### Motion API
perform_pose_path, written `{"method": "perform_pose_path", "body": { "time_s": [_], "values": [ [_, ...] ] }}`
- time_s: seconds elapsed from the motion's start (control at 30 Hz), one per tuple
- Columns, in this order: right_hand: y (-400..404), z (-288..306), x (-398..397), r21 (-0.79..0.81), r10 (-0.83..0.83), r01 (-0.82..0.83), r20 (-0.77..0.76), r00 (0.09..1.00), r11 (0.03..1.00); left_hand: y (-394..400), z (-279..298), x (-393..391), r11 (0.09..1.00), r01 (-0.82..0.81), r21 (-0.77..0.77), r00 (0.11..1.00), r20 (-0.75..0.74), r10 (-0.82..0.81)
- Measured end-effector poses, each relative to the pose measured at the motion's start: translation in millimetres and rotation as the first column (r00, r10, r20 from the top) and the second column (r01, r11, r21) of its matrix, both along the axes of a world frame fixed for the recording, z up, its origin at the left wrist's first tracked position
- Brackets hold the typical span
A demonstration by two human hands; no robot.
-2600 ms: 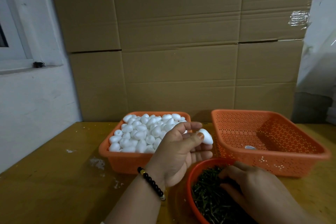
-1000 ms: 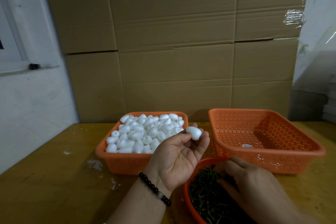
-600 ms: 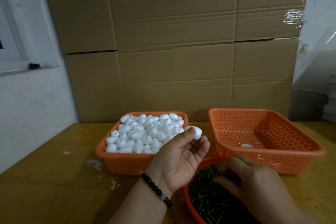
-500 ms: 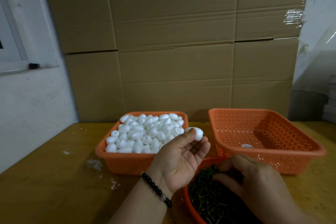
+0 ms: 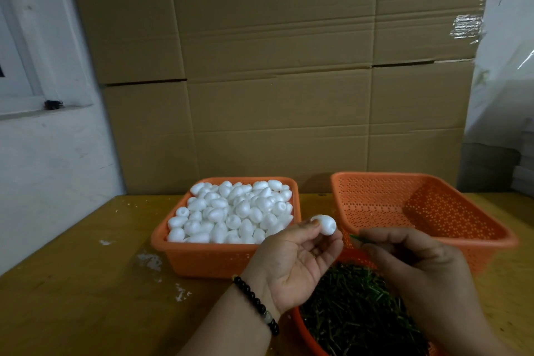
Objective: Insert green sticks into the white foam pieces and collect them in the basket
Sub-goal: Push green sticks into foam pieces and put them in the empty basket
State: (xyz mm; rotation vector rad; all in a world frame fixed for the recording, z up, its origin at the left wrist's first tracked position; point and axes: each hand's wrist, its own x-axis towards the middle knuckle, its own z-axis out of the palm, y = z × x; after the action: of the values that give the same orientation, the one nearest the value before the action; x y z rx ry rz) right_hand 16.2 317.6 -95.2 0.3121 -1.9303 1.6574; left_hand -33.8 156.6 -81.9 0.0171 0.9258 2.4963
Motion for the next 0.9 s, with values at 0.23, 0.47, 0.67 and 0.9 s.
{"method": "perform_pose_path", "body": {
  "time_s": [0.23,0.47,0.67,0.9],
  "values": [
    [3.1,-7.9,-5.7,0.189,-0.208,0.213,-0.044,0.977,0.959,4.7,-2.2,3.7,0.999,0.029,-0.030,0.999,-0.040,-0.030],
    [4.2,-11.9,-8.9,0.264,-0.265,0.307,-0.180,0.947,0.914,8.7,-3.8,6.8,0.998,0.021,-0.052,0.997,-0.068,-0.024],
    [5.3,-13.9,-10.5,0.238,-0.277,0.319,-0.196,0.941,0.917,8.8,-3.4,7.5,0.998,0.020,-0.055,0.997,-0.071,-0.024],
    [5.6,-15.2,-10.4,0.281,-0.260,0.337,-0.277,0.925,0.899,10.4,-5.0,9.4,0.997,0.036,-0.069,0.996,-0.075,-0.041]
  ]
}}
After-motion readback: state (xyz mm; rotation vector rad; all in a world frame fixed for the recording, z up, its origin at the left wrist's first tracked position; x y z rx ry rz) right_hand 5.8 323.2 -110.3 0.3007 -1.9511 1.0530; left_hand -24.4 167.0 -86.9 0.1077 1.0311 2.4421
